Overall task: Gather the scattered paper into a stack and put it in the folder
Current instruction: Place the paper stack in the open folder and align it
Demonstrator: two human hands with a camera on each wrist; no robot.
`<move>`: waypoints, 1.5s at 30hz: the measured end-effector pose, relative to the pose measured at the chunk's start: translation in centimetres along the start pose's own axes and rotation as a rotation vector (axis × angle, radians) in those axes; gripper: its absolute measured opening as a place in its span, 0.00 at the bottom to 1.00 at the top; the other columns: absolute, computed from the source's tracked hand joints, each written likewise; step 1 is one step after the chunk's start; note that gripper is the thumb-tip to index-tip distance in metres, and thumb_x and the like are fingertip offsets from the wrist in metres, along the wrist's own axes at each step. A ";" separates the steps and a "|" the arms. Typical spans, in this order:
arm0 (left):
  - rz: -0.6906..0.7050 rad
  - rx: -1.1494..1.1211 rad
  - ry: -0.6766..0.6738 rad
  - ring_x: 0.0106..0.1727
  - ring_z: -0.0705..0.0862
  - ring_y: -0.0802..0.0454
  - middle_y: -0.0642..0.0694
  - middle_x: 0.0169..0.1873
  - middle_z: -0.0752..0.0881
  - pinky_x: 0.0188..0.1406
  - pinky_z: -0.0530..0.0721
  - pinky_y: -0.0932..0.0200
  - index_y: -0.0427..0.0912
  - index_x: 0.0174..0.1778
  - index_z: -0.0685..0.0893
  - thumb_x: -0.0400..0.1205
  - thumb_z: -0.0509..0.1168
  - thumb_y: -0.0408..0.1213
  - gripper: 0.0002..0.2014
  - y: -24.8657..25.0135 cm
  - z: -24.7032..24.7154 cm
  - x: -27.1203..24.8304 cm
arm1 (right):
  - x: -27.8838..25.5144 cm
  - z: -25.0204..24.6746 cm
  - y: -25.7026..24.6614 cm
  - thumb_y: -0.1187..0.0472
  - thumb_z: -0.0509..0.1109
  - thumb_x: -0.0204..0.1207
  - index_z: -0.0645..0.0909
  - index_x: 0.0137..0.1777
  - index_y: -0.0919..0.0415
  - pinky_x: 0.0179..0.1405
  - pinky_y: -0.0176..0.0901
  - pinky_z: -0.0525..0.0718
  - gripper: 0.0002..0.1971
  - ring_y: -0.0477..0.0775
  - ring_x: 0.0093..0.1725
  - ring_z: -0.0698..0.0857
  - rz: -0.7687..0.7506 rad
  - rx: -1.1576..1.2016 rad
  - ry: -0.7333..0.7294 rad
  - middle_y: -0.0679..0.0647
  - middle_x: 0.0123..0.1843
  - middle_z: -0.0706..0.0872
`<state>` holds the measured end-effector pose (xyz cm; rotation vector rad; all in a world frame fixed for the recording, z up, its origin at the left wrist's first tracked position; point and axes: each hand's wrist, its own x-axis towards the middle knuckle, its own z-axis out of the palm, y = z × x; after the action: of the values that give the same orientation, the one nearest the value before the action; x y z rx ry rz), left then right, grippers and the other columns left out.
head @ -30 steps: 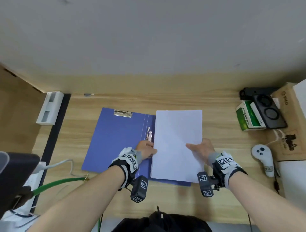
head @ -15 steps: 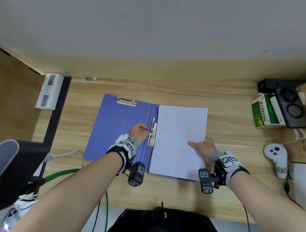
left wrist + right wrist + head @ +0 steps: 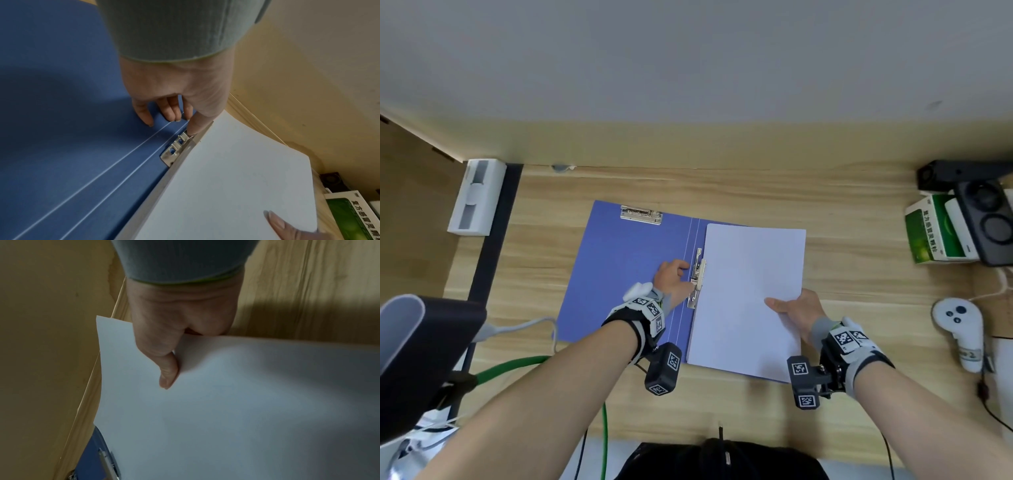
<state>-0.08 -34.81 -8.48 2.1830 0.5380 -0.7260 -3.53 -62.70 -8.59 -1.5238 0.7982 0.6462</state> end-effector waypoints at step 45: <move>0.202 -0.617 -0.050 0.50 0.88 0.45 0.42 0.50 0.89 0.53 0.88 0.48 0.38 0.57 0.83 0.75 0.72 0.26 0.15 8.3 1.0 -8.0 | -6.5 -2.1 -5.8 0.70 0.81 0.68 0.88 0.43 0.63 0.35 0.42 0.88 0.06 0.51 0.33 0.88 -0.352 0.165 0.148 0.58 0.41 0.91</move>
<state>-1.62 -41.89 0.56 1.6084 0.4349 -0.4280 -2.97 -63.88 0.30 -1.5229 0.6539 0.2047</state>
